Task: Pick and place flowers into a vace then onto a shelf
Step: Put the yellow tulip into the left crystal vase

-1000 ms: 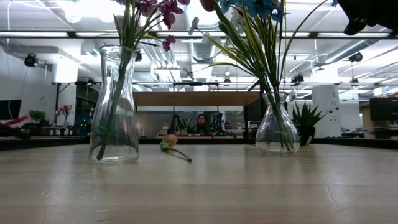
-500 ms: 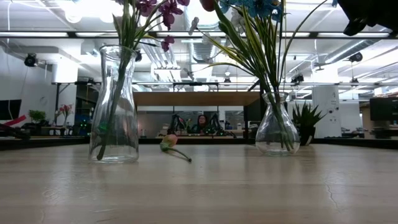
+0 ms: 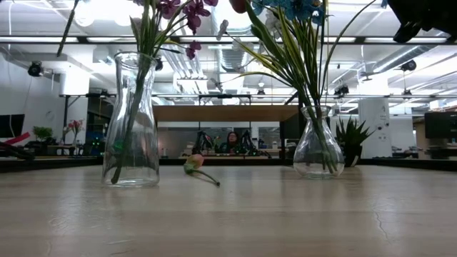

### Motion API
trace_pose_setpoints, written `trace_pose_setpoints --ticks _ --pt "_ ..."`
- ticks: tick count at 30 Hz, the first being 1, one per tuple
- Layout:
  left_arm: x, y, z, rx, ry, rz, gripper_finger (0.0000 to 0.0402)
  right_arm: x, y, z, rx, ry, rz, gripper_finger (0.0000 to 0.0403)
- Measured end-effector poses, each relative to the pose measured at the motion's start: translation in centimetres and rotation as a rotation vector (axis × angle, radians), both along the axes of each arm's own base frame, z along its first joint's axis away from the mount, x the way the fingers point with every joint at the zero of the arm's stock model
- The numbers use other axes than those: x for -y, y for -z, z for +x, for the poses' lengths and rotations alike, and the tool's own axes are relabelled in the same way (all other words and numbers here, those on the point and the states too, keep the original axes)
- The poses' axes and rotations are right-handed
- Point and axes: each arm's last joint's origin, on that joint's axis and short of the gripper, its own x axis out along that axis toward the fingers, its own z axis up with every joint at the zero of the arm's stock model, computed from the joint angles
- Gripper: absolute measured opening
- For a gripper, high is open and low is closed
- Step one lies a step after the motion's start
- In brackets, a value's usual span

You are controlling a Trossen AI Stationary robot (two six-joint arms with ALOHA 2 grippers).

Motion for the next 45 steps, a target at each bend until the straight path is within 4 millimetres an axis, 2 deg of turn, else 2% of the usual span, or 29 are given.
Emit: trace_pose_setpoints --ticks 8,12,19,27,33,40,45 --pt "0.1 3.8 0.1 0.191 -0.037 -0.053 0.0 0.0 0.0 0.0 0.0 0.0 0.0 0.0063" --pt "0.5 4.6 0.8 0.235 -0.049 -0.054 0.0 0.0 0.0 0.0 0.0 0.001 0.0 0.0063" --pt "1.9 4.1 2.9 0.245 -0.068 -0.004 0.0 0.0 0.0 0.0 -0.001 0.003 -0.003 0.0063" --pt "3.5 1.5 5.5 0.3 -0.116 0.002 0.0 0.0 0.0 0.0 -0.004 0.019 -0.028 0.0063" --pt "4.6 1.9 7.4 0.287 -0.112 -0.079 0.0 0.0 0.0 0.0 -0.004 0.02 -0.029 0.0063" --pt "5.6 1.8 9.0 0.271 -0.119 -0.072 0.0 0.0 0.0 0.0 -0.005 0.022 -0.027 0.0063" --pt "6.2 2.4 9.9 0.246 -0.109 -0.069 0.0 0.0 0.0 0.0 -0.007 0.025 -0.025 0.0063"
